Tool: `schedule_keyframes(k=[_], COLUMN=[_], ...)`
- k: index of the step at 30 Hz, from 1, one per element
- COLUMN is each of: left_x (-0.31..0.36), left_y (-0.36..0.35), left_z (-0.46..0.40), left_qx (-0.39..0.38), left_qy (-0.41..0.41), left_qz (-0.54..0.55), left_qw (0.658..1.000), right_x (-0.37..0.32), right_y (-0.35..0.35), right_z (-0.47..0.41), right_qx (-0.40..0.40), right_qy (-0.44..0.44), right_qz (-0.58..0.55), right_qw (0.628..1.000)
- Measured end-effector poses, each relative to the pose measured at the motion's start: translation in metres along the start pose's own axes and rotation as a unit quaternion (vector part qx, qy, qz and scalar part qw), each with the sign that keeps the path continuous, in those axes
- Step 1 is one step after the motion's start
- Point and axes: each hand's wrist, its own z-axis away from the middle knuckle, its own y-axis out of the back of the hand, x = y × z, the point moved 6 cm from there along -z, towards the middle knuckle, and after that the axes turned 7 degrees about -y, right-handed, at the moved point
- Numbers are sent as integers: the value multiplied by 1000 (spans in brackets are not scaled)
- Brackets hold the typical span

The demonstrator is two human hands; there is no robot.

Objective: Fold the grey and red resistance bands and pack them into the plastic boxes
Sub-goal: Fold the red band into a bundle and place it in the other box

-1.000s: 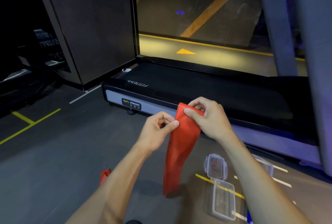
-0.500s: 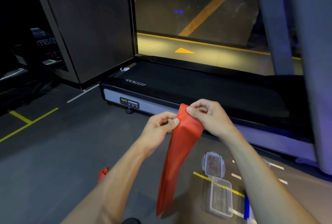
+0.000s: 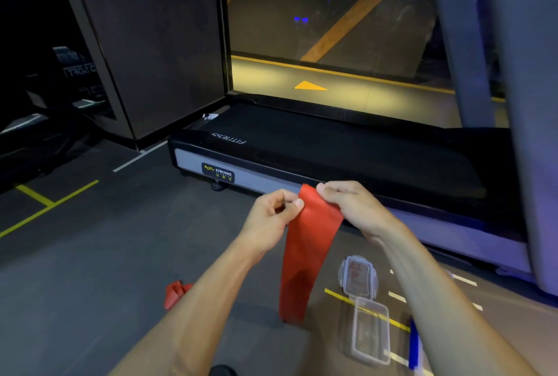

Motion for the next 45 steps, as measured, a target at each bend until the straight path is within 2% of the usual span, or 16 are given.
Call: schedule_keyframes(k=[7, 11, 18, 23, 28, 39, 42, 45], left_x=[0, 1, 0, 0, -4, -8, -9, -10], left_y=[-1, -3, -8, -11, -13, -16, -14, -13], left_z=[-1, -1, 0, 3, 4, 3, 3, 3], left_qx=[14, 20, -13, -52, -59, -32, -24, -22], left_qy=[-24, -25, -14, -21, -5, 8, 10, 16], left_qz=[-23, 1, -25, -20, -8, -19, -9, -10], left_qw=[999, 999, 999, 998, 998, 999, 1000, 1000], right_x=[3, 3, 3, 9, 13, 12, 11, 13], right_y=[-4, -6, -1, 8, 10, 4, 4, 6], right_z=[-4, -4, -2, -2, -2, 5, 8, 5], right_qx=[-6, -13, -10, -8, 14, -36, -53, -38], right_qy=[-27, -39, -62, -89, -92, -101, -90, -79], right_qz=[8, 0, -19, -95, -115, -87, -31, 5], right_qw=[1000, 999, 998, 991, 989, 990, 994, 996])
